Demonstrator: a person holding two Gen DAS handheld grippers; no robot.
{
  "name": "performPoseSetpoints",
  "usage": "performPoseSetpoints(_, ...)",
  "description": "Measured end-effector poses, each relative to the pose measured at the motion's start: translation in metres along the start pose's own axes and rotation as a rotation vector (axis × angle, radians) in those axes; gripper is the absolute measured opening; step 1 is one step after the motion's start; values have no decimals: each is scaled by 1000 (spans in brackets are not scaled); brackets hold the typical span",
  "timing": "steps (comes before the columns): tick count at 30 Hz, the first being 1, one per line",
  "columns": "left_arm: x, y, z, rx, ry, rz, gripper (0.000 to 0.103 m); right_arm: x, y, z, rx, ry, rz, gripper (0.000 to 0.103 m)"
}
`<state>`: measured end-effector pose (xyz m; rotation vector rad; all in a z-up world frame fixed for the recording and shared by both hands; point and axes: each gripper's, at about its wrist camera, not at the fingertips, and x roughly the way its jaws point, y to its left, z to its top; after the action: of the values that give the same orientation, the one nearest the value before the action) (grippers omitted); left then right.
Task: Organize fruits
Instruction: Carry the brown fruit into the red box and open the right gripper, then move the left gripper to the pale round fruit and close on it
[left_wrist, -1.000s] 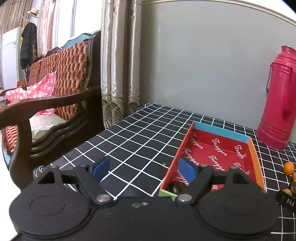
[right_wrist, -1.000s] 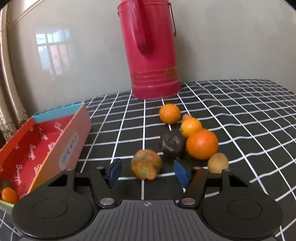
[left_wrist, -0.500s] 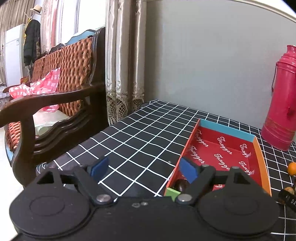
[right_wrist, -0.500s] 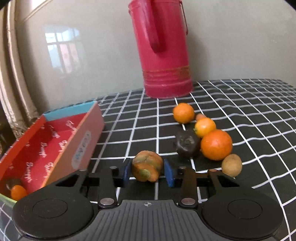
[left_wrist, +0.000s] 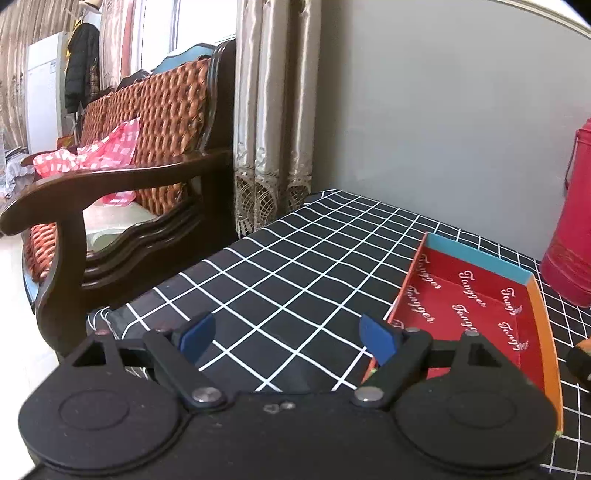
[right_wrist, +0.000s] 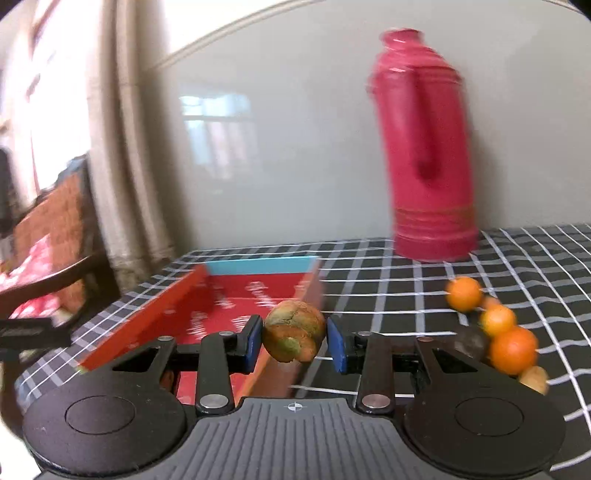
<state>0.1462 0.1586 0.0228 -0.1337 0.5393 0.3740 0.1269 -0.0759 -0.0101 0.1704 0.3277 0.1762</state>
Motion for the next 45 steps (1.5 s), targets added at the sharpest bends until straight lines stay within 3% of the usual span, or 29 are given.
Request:
performPoseSetpoints(6, -1, -1, -1, 3, 0, 4, 79, 3, 30, -10, -124, 28, 53, 38)
performPoseSetpoints(19, -2, -4, -2, 13, -2, 5, 79, 3, 50, -17, -195, 18, 91, 41)
performPoseSetpoints(20, -2, -4, -2, 12, -1, 5, 79, 1, 48, -17, -189, 11, 86, 53)
performPoseSetpoints(21, -2, -4, -2, 12, -1, 4, 79, -1, 47, -16, -183, 3, 76, 78)
performPoseSetpoints(23, -2, -4, -3, 13, 0, 2, 79, -8, 44, -15, -174, -48, 23, 101)
performPoseSetpoints(24, -2, -4, -3, 14, 0, 1, 79, -12, 43, -14, -177, -80, 2, 103)
performPoseSetpoints(29, -3, -10, -5, 25, -2, -2, 79, -25, 38, -11, -218, -136, -78, 103)
performPoseSetpoints(35, -8, -25, -8, 53, -17, -10, 80, -29, 31, -11, -247, -141, -202, 103)
performPoseSetpoints(45, -26, -78, -21, 154, -55, -117, 82, -43, -16, -5, -173, -105, -458, 103)
